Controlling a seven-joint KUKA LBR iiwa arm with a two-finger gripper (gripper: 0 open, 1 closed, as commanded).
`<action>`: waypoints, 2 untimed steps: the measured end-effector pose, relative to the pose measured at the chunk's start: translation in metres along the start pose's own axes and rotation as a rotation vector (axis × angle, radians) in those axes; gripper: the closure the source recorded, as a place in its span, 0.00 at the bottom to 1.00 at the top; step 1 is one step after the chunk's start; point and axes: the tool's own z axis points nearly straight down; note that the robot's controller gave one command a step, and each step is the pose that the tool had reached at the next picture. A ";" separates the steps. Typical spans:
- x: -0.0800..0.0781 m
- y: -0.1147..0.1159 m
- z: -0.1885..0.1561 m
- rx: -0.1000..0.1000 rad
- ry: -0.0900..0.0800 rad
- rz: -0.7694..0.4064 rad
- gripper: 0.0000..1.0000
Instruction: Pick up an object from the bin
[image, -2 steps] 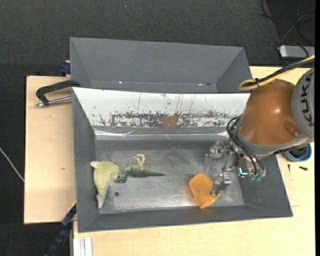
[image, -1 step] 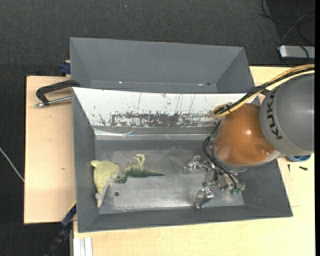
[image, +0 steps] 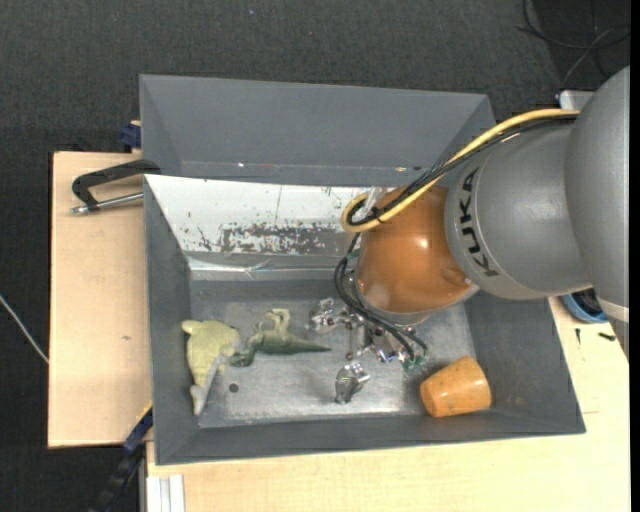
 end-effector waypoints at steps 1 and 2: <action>-0.040 0.037 0.021 0.003 0.001 0.013 0.00; -0.039 0.036 0.020 0.003 0.002 0.015 1.00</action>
Offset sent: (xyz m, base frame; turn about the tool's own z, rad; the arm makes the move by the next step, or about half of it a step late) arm 0.0226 0.0457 -0.0224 0.0152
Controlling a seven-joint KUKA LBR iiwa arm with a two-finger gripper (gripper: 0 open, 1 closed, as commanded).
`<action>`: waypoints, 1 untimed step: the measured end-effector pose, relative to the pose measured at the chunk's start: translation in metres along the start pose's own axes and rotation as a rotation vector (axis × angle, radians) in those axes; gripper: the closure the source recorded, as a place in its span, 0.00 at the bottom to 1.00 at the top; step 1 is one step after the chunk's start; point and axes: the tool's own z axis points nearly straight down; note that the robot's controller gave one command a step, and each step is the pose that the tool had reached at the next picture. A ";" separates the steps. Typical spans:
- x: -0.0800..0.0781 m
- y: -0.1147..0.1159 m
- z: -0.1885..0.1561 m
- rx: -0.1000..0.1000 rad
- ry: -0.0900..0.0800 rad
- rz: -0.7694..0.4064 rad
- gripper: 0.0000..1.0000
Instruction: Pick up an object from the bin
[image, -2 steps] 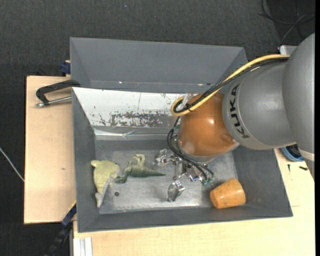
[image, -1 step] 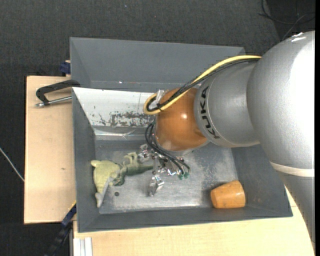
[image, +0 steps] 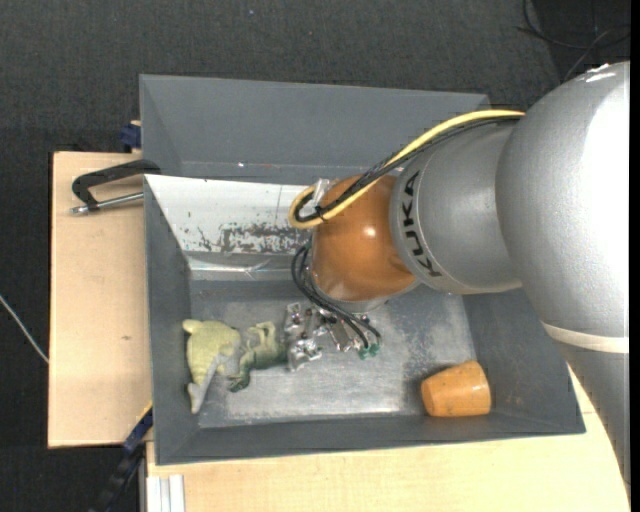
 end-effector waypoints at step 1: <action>0.011 -0.022 -0.148 0.002 -0.005 -0.233 1.00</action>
Offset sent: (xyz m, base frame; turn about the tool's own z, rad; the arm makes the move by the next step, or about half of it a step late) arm -0.0071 -0.0253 0.1435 -0.2337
